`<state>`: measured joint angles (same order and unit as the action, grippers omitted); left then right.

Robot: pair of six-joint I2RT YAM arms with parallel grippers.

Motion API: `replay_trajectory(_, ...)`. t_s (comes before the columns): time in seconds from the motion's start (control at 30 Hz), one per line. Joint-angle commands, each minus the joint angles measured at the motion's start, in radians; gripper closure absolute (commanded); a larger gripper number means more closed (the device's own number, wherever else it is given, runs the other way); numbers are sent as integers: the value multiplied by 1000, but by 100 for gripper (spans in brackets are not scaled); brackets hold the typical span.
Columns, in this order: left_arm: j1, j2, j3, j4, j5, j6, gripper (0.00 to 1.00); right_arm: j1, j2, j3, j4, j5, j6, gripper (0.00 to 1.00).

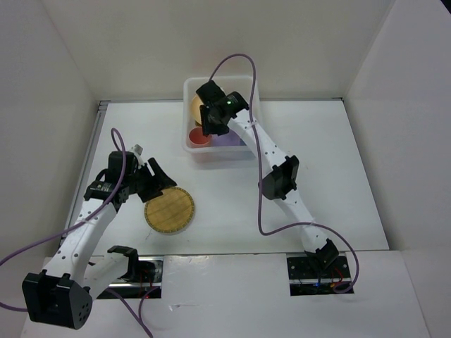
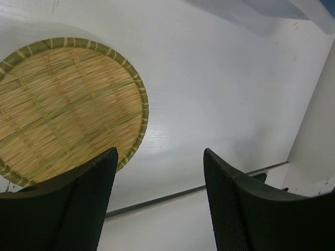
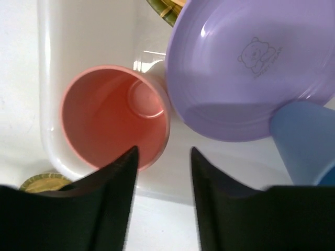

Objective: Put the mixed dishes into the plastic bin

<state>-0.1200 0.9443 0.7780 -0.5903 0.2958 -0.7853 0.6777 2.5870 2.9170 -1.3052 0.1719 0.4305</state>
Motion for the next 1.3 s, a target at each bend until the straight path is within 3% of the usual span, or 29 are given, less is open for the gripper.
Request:
replay_trajectory(0.0, 5, -25, 27, -2, 23, 15, 26, 23, -166, 50, 6, 46, 8, 47)
replay_trajectory(0.1, 5, -25, 27, -2, 23, 15, 26, 33, -301, 50, 6, 86, 34, 42)
replay_trajectory(0.3, 14, -35, 36, -2, 14, 15, 26, 57, -631, -226, 6, 224, 131, 32)
replay_trajectory(0.47, 14, -35, 37, -2, 14, 24, 26, 57, -928, -700, 6, 253, 224, 30)
replay_trajectory(0.53, 14, -25, 37, 7, 23, 24, 26, 91, -1020, -939, 93, 244, 235, 30)
replay_trajectory(0.57, 14, -25, 27, 17, 23, 24, 26, 100, -1127, -1031, 154, 217, 235, 30)
replay_trajectory(0.6, 14, -25, 27, 17, 23, 24, 26, 100, -1183, -1226, 229, 101, 226, 30)
replay_trajectory(0.67, 14, -16, 27, 17, 23, 34, 26, 100, -1324, -1407, 456, -7, 243, 30)
replay_trajectory(0.7, 14, -16, 27, 17, 23, 34, 26, 100, -1358, -1568, 522, -102, 252, 30)
replay_trajectory(0.73, 14, -16, 27, 17, 23, 34, 26, 109, -1387, -1641, 653, -142, 252, 30)
replay_trajectory(0.9, 14, -27, 17, 17, 23, 34, 26, 109, -1484, -2025, 995, -326, 379, 31)
replay_trajectory(0.93, 14, -27, 17, 17, 23, 34, 26, 109, -1484, -2073, 1129, -353, 433, 33)
replay_trajectory(1.17, 14, -45, 17, 17, 32, 15, 26, 128, -1457, -2390, 1658, -385, 629, 33)
replay_trajectory(1.27, 14, -45, 26, 17, 32, 15, 26, 157, -1352, -2400, 1757, -406, 671, 30)
